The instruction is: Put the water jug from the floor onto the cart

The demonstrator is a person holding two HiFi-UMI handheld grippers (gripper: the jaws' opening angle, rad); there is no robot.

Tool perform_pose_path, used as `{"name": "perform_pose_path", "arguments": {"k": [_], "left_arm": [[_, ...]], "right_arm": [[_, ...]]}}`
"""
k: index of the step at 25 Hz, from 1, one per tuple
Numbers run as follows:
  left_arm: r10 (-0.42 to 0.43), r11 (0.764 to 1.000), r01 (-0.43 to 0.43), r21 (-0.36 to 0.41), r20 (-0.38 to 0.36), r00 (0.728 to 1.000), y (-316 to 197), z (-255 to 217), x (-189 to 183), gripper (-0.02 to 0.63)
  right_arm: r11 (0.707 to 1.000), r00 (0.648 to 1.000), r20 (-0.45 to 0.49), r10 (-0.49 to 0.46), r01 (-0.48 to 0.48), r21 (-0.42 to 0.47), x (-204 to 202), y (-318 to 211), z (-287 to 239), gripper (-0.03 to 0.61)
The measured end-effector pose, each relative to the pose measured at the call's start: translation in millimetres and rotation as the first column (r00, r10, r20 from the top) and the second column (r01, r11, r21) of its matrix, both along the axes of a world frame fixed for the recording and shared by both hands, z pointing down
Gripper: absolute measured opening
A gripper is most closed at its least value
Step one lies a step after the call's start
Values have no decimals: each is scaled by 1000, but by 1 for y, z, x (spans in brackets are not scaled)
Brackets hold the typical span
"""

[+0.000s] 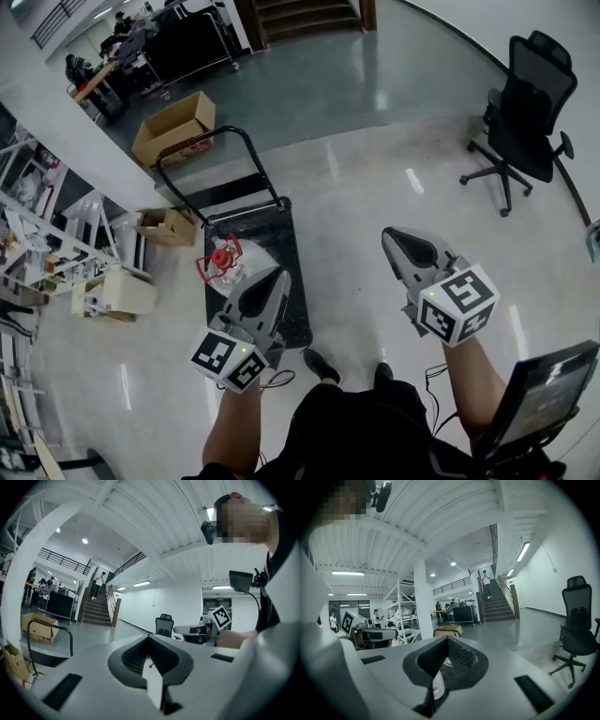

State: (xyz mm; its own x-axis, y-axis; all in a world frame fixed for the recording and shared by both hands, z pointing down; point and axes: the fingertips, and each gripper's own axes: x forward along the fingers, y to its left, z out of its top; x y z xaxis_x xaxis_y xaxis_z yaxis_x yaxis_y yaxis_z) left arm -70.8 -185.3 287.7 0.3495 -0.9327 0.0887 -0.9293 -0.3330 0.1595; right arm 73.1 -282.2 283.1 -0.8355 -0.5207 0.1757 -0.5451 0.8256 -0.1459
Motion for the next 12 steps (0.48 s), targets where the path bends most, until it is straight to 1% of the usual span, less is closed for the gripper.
{"name": "perform_pose_path", "arguments": {"k": [3, 6, 9, 12], "left_arm": [[-5, 1000, 5, -25, 15, 1000, 14, 5, 39, -3], [5, 999, -5, -46, 15, 1000, 47, 1, 50, -2], [32, 999, -31, -38, 22, 999, 88, 0, 61, -2], [57, 998, -57, -21, 25, 998, 130, 11, 71, -2]], "right_arm": [[1000, 1000, 12, 1, -1, -1, 39, 7, 5, 2], [1000, 1000, 17, 17, -17, -9, 49, 33, 2, 2], [999, 999, 16, 34, -34, 1, 57, 70, -1, 2], [998, 998, 13, 58, -58, 5, 70, 119, 8, 2]]}}
